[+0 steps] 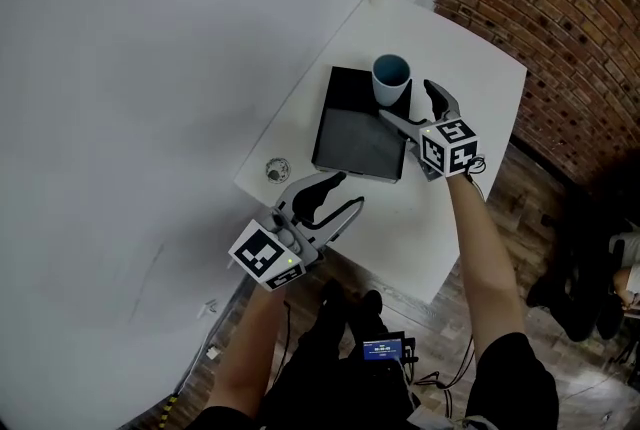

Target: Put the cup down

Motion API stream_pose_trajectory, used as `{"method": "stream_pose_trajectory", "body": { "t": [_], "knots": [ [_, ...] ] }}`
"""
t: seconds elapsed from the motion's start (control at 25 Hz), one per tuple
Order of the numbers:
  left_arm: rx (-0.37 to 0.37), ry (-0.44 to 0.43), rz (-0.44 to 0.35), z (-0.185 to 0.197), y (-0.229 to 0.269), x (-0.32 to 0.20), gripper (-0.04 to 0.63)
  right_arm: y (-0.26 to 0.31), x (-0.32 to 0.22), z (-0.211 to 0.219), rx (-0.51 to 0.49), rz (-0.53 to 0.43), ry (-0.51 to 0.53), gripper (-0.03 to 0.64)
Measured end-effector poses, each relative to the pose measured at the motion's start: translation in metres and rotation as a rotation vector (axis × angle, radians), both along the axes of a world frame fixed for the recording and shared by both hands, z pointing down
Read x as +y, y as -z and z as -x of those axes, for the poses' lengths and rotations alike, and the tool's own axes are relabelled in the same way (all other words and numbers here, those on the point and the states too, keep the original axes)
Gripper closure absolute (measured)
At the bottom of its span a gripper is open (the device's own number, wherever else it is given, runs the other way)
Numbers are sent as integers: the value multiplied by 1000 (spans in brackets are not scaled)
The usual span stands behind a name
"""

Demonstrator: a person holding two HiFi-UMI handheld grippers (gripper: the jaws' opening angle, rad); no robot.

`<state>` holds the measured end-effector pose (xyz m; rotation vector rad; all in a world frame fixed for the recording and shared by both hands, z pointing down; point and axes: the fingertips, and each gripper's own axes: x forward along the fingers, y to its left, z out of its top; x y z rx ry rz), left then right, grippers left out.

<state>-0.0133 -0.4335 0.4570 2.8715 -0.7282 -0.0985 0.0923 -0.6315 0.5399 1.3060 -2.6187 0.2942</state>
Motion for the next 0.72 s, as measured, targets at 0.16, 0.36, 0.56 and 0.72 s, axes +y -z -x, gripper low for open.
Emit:
{"method": "stream_pose_trajectory", "body": {
  "t": [0.16, 0.36, 0.56, 0.72],
  "knots": [
    [14, 20, -6, 3, 8, 6, 408, 18, 34, -12, -44, 9, 5, 105],
    [24, 15, -3, 4, 15, 18, 408, 41, 84, -7, -67, 1, 46, 111],
    [37, 9, -13, 6, 27, 32, 408, 60, 146, 14, -23, -37, 115, 214],
    [32, -12, -24, 3, 32, 52, 408, 76, 195, 22, -40, -48, 138, 281]
  ]
}}
